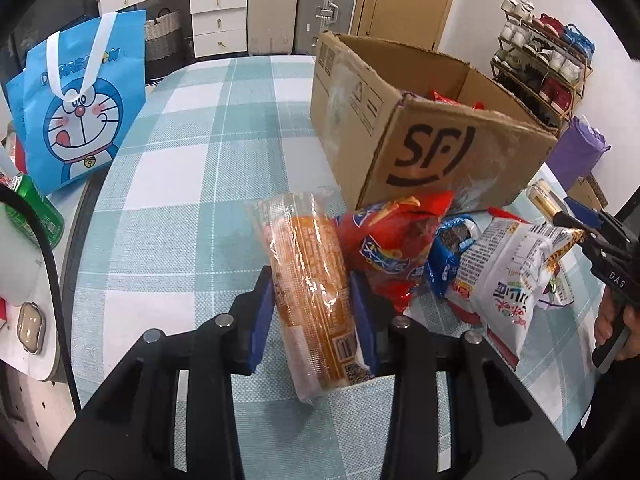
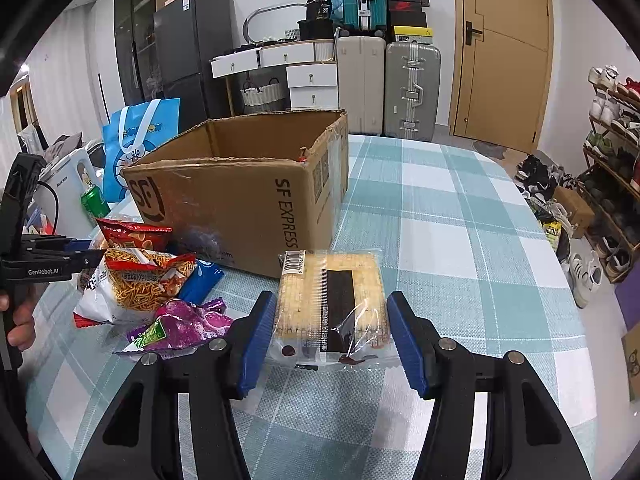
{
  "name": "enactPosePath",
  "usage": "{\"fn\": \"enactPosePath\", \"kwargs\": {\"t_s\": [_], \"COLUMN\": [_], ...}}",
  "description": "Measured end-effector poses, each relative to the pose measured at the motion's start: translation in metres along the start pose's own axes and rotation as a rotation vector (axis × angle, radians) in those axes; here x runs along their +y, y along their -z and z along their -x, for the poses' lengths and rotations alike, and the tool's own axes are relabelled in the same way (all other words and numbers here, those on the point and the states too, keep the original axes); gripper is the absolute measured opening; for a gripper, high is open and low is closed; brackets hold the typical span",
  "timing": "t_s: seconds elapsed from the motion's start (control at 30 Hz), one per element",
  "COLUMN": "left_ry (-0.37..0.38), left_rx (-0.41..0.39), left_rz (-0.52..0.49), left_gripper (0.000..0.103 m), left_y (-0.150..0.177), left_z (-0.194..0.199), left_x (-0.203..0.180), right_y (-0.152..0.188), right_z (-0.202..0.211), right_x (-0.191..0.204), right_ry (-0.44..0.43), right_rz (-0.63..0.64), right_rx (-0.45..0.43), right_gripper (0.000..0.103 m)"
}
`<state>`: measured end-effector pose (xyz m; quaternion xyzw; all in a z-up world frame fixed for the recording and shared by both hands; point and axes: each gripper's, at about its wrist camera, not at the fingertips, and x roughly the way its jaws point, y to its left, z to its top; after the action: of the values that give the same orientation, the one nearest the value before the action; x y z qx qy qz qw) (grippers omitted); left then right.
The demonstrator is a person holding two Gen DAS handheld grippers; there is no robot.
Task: Organize snacks
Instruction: 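Close the right gripper on the cracker pack while the left grasps the pastry pack, then lift both held packs and carry them over the cardboard box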
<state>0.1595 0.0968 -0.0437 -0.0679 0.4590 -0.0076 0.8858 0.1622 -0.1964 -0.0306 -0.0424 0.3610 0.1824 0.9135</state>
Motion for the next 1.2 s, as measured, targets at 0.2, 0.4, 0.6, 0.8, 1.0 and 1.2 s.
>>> {"fn": "enactPosePath", "kwargs": {"t_s": [0.2, 0.4, 0.6, 0.8, 1.0, 1.2], "left_ry": [0.007, 0.01, 0.025, 0.038, 0.055, 0.065], "left_rx": [-0.016, -0.045, -0.079, -0.108, -0.142, -0.178], "left_rz": [0.023, 0.035, 0.054, 0.066, 0.08, 0.083], "left_gripper": [0.033, 0.032, 0.032, 0.031, 0.031, 0.031], "left_y": [-0.001, -0.003, -0.004, -0.005, -0.007, -0.009], "left_z": [0.003, 0.009, 0.018, 0.026, 0.04, 0.055], "left_x": [0.005, 0.009, 0.012, 0.013, 0.015, 0.014], "right_y": [0.0, -0.001, -0.004, -0.005, -0.007, -0.01], "right_z": [0.005, 0.007, 0.012, 0.016, 0.024, 0.032], "right_x": [-0.001, -0.004, -0.007, -0.008, -0.01, -0.011], "right_ry": [-0.002, -0.003, -0.006, -0.01, -0.005, -0.003], "right_rz": [-0.007, -0.023, -0.029, -0.037, -0.047, -0.052], "right_rx": [-0.014, -0.022, -0.045, -0.064, -0.091, -0.121], "right_gripper": [0.058, 0.058, 0.058, 0.058, 0.058, 0.058]}}
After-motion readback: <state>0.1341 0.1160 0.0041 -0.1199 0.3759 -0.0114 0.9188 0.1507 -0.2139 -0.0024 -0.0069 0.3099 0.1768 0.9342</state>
